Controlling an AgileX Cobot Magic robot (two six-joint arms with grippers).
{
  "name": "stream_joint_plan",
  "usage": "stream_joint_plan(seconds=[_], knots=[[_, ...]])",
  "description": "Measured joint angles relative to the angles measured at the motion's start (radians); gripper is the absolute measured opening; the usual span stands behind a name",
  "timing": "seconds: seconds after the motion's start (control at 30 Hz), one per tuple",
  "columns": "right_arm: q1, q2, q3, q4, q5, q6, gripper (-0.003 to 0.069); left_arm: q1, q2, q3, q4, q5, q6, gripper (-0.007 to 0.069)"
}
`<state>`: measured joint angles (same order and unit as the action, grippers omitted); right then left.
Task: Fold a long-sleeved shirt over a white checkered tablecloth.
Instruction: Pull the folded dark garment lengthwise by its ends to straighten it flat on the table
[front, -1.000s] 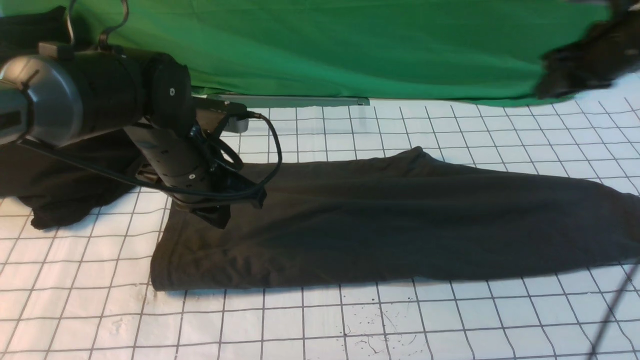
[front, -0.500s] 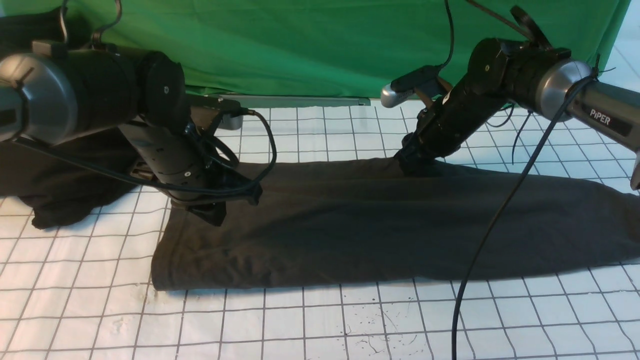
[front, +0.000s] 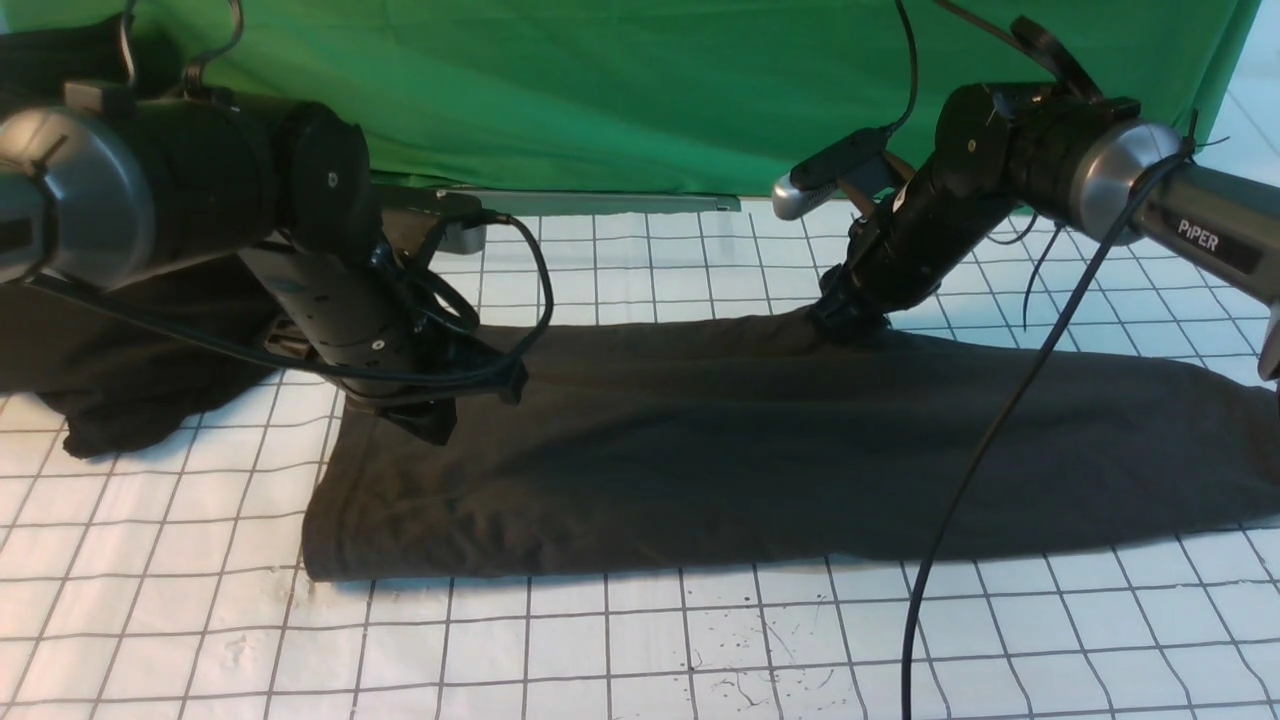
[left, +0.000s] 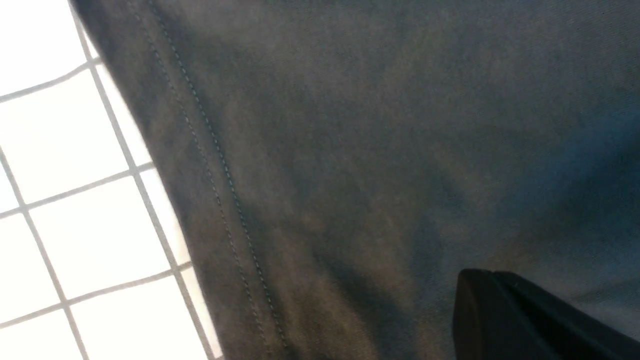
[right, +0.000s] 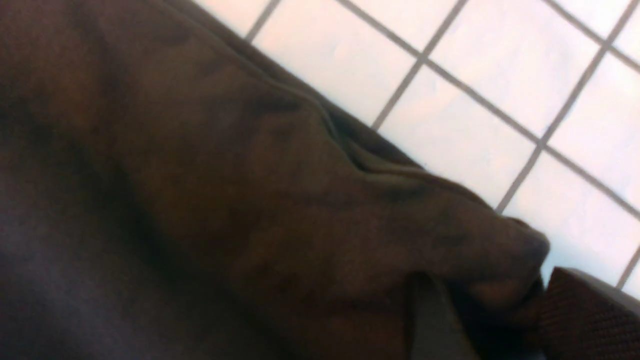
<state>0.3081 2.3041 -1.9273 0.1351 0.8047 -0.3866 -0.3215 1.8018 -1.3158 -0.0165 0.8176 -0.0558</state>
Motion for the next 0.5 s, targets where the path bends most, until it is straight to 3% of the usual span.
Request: stream_joint_plan(seconds=[0.07,0.1,0.17,0.5], knots=[[0.000,0.002,0.000,-0.001,0.001,-0.001,0.0205,0.000,0.000,0.000,-0.004,0.000,0.000,-0.0003],[0.000,0.002,0.000,-0.002,0.001,-0.009,0.0103,0.000,0.000,0.000,-0.006,0.000,0.000,-0.0003],[0.000,0.002,0.000,-0.003,-0.007,-0.014,0.0039,0.000,0.000,0.000,-0.007,0.000,0.000,-0.0003],[0.000,-0.003,-0.052,-0.032,-0.036,-0.010,0.0007,0.000,0.000,0.000,-0.007,0.000,-0.002,-0.0003]])
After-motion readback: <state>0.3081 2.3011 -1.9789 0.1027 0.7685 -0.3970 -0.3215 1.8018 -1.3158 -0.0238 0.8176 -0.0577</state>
